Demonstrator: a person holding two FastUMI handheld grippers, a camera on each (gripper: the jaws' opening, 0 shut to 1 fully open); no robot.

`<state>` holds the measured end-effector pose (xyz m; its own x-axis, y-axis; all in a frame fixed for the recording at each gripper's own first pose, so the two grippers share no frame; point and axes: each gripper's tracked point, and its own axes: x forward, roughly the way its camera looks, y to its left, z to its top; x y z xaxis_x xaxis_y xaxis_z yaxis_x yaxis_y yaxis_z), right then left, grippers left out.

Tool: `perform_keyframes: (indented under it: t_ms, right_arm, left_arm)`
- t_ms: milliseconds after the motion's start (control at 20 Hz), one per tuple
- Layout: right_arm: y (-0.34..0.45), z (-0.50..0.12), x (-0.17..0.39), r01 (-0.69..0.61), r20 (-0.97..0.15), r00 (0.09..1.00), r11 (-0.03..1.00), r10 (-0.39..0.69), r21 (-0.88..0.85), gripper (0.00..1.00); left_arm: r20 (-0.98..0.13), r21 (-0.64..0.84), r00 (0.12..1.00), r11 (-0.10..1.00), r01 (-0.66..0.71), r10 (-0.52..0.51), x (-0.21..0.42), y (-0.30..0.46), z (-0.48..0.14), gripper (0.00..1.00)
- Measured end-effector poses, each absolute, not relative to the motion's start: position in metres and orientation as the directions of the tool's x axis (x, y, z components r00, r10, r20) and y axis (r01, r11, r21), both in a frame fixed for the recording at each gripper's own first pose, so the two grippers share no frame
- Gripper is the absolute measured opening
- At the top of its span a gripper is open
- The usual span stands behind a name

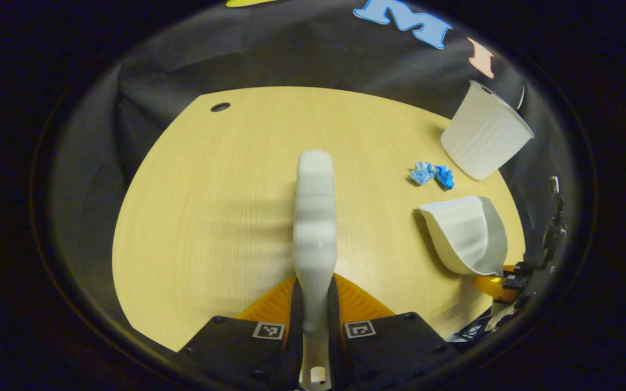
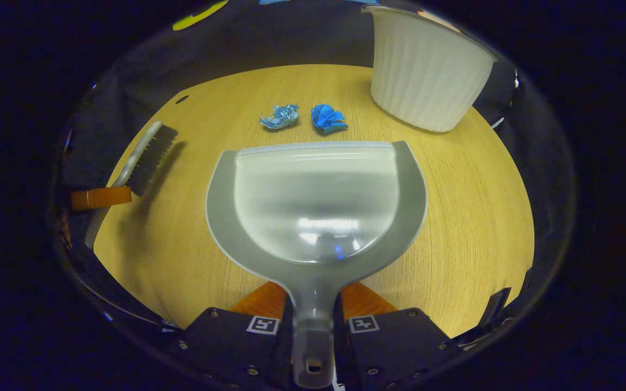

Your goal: Pick up the small broom and dustpan from the desktop, sweep the trash into the dustpan with the broom, and then empty the trash into the garbage bin.

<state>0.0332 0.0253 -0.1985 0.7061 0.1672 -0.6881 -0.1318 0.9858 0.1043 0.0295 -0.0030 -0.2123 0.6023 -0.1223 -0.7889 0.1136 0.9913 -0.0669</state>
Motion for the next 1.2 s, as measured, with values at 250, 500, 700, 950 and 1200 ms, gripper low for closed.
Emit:
perform_keyframes:
  t_ms: [250, 500, 700, 950, 1200]
  right_arm:
    - [0.011, -0.193, 0.047, -0.168, -0.691, 0.701, 0.983, 0.174, 0.077, 0.32]
    - [0.002, -0.186, 0.055, -0.217, -0.698, 0.689, 0.974, 0.197, 0.061, 0.32]
    - [-0.004, -0.182, 0.057, -0.264, -0.715, 0.661, 0.962, 0.228, 0.062, 0.31]
    - [-0.010, -0.182, 0.061, -0.310, -0.743, 0.625, 0.950, 0.238, 0.043, 0.31]
    - [-0.009, -0.182, 0.060, -0.316, -0.755, 0.600, 0.945, 0.263, 0.078, 0.31]
  left_arm:
    - [-0.787, -0.036, 0.597, 0.978, 0.207, -0.156, 0.074, -0.031, -0.196, 0.28]
    - [-0.804, -0.027, 0.563, 0.958, 0.286, -0.191, 0.118, -0.067, -0.198, 0.28]
    - [-0.824, 0.003, 0.529, 0.932, 0.362, -0.203, 0.153, -0.090, -0.205, 0.26]
    - [-0.849, 0.045, 0.482, 0.880, 0.472, -0.215, 0.181, -0.124, -0.211, 0.26]
    - [-0.864, 0.048, 0.438, 0.827, 0.560, -0.246, 0.185, -0.166, -0.220, 0.28]
